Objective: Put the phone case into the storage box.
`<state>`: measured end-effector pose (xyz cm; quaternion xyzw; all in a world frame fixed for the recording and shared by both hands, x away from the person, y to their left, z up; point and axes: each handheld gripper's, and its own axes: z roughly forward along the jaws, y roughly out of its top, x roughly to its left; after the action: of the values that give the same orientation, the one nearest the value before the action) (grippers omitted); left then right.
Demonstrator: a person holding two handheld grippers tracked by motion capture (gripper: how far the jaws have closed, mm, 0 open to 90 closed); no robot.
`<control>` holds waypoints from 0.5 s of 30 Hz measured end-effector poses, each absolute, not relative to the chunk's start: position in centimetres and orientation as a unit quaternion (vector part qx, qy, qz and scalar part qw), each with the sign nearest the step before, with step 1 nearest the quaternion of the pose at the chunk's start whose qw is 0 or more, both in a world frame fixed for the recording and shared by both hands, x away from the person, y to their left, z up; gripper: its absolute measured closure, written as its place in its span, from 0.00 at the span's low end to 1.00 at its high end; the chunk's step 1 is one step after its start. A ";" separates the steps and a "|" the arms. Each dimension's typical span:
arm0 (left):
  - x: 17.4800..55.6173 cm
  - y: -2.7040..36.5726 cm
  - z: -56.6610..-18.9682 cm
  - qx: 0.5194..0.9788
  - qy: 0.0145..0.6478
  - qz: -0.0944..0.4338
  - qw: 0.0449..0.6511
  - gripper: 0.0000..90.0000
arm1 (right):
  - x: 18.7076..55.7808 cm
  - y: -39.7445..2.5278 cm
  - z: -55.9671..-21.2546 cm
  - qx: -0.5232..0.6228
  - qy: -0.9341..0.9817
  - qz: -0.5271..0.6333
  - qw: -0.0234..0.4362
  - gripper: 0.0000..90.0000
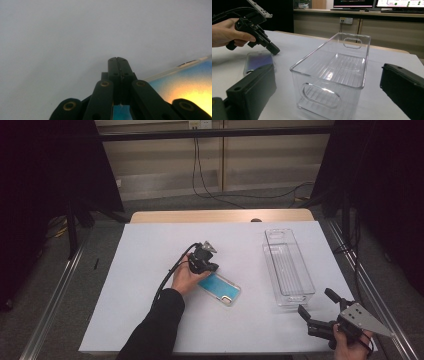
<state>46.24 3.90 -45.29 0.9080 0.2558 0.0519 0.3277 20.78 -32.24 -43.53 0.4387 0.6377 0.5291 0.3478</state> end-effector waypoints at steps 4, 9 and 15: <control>46.2 4.2 -45.2 0.911 0.251 0.048 0.324 1.00 | 20.8 -32.2 -43.5 0.439 0.638 0.529 0.348 0.00; 46.0 4.6 -45.2 0.912 0.250 0.046 0.321 1.00 | 20.8 -32.2 -43.5 0.439 0.638 0.529 0.348 0.00; 46.0 5.2 -45.2 0.912 0.248 0.038 0.324 1.00 | 20.8 -32.2 -43.5 0.439 0.638 0.528 0.348 0.00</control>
<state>46.01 5.15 -45.17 0.9120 0.2484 0.0380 0.3243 20.79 -32.21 -43.53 0.4388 0.6379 0.5285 0.3482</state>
